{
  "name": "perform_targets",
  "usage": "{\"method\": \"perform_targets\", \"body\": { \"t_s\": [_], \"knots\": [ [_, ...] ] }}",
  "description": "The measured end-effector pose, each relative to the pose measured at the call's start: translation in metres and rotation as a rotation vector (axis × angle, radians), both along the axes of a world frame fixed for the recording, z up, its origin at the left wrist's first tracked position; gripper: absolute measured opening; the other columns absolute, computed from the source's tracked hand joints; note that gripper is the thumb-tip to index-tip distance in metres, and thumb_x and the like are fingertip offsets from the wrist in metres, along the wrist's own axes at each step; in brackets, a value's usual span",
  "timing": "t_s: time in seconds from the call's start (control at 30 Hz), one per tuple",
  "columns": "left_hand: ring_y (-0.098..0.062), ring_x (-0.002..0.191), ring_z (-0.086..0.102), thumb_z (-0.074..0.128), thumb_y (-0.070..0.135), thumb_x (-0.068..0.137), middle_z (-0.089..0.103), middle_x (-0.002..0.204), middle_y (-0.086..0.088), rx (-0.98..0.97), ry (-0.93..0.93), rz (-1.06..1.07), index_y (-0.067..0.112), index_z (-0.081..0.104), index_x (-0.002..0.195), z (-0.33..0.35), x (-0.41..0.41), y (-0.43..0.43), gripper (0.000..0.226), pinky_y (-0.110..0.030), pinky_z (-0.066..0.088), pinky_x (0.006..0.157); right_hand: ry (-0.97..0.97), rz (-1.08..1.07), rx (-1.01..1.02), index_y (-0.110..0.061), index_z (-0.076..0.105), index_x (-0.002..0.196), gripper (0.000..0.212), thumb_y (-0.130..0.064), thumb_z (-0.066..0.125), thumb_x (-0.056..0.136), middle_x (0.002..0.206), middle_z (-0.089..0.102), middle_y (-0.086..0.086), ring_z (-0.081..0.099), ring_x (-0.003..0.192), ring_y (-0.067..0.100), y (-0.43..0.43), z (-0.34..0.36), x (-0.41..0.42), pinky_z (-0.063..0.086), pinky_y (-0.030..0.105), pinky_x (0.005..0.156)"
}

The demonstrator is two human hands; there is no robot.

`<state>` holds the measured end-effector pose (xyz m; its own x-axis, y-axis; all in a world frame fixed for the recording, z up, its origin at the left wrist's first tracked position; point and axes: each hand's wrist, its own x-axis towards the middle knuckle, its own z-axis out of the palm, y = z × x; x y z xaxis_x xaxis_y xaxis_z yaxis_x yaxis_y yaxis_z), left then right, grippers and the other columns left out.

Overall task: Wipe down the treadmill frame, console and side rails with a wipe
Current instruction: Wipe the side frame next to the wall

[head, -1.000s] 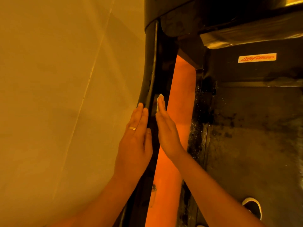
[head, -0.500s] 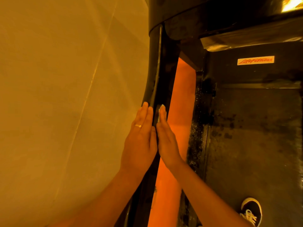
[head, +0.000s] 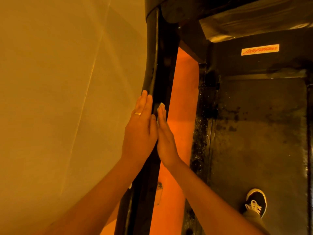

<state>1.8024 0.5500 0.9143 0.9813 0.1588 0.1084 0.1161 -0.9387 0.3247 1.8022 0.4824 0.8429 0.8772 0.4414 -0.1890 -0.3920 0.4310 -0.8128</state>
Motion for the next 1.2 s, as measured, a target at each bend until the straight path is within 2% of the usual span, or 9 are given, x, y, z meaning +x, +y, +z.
{"method": "perform_targets", "body": {
  "t_s": [0.1,0.27,0.3,0.4,0.53,0.73,0.9,1.03,1.2],
  "knots": [
    [-0.016,0.151,0.025,0.040,0.013,0.102,0.023,0.164,-0.003,0.011,-0.008,0.006,0.008,0.033,0.155,0.000,0.001,0.000,0.054,-0.034,0.035,0.117,-0.021,-0.023,-0.116,-0.044,0.009,0.148,0.051,-0.021,0.033,0.110,0.166,0.001,-0.015,0.000,0.150,-0.003,0.007,-0.002,0.017,0.005,0.033,0.126],
    [-0.013,0.151,0.023,0.039,0.014,0.103,0.022,0.165,-0.003,-0.011,-0.005,-0.003,0.009,0.032,0.155,0.001,0.001,0.001,0.053,-0.018,0.026,0.118,0.046,-0.045,0.002,-0.032,0.013,0.156,0.051,-0.024,0.032,0.109,0.166,0.002,-0.015,0.003,0.151,0.000,0.004,0.002,-0.015,0.009,0.025,0.124],
    [-0.014,0.151,0.023,0.039,0.015,0.103,0.023,0.165,-0.003,-0.016,-0.005,-0.006,0.009,0.032,0.156,0.001,0.001,0.001,0.053,-0.015,0.024,0.117,0.032,-0.035,0.004,-0.030,0.012,0.158,0.053,-0.026,0.032,0.109,0.166,0.002,-0.016,0.002,0.151,0.000,0.002,0.002,-0.031,0.010,0.027,0.125],
    [-0.016,0.151,0.025,0.040,0.014,0.103,0.023,0.165,-0.004,-0.037,-0.004,-0.010,0.008,0.033,0.155,0.001,0.001,0.002,0.053,-0.020,0.027,0.117,0.013,-0.010,0.009,-0.031,0.010,0.159,0.055,-0.029,0.034,0.109,0.165,0.002,-0.019,0.000,0.151,0.000,0.000,-0.001,-0.057,0.010,0.036,0.126],
    [-0.017,0.150,0.027,0.044,0.010,0.103,0.024,0.165,-0.005,-0.096,-0.003,-0.008,0.008,0.034,0.155,0.003,0.001,0.002,0.052,-0.028,0.032,0.118,0.051,-0.033,-0.076,-0.028,0.013,0.158,0.052,-0.026,0.032,0.110,0.165,0.005,-0.015,0.005,0.150,-0.001,0.002,0.003,-0.031,0.011,0.017,0.121],
    [-0.026,0.146,0.037,0.043,0.011,0.104,0.015,0.166,-0.001,-0.136,0.067,-0.026,0.010,0.026,0.157,0.008,-0.033,0.005,0.056,-0.044,0.042,0.111,0.093,-0.089,-0.042,-0.032,0.017,0.155,0.048,-0.031,0.032,0.109,0.165,0.011,-0.013,0.010,0.150,0.001,0.003,0.009,-0.042,0.011,0.023,0.123],
    [-0.011,0.154,0.013,0.039,0.019,0.105,0.013,0.167,0.002,-0.099,0.071,-0.064,0.014,0.020,0.158,0.006,-0.124,0.004,0.057,-0.030,0.026,0.121,0.020,-0.057,-0.138,-0.021,0.015,0.157,0.049,-0.017,0.028,0.110,0.166,0.007,-0.008,0.006,0.151,0.003,0.002,0.008,-0.054,0.007,0.029,0.124],
    [-0.009,0.154,0.011,0.037,0.018,0.106,0.013,0.168,0.002,-0.102,0.036,-0.050,0.012,0.022,0.159,-0.001,-0.137,0.001,0.056,-0.036,0.029,0.122,0.033,-0.078,-0.165,-0.018,0.016,0.158,0.049,-0.018,0.027,0.110,0.166,0.010,-0.005,0.008,0.152,0.005,0.001,0.011,-0.031,0.009,0.030,0.124],
    [-0.008,0.154,0.012,0.035,0.019,0.105,0.013,0.168,0.002,-0.058,0.010,-0.057,0.015,0.019,0.159,-0.003,-0.134,0.001,0.056,-0.029,0.030,0.120,0.036,-0.064,-0.136,-0.029,0.015,0.157,0.049,-0.025,0.028,0.110,0.165,0.009,-0.014,0.009,0.149,-0.001,-0.003,0.012,-0.085,0.012,0.020,0.121]
  ]
}}
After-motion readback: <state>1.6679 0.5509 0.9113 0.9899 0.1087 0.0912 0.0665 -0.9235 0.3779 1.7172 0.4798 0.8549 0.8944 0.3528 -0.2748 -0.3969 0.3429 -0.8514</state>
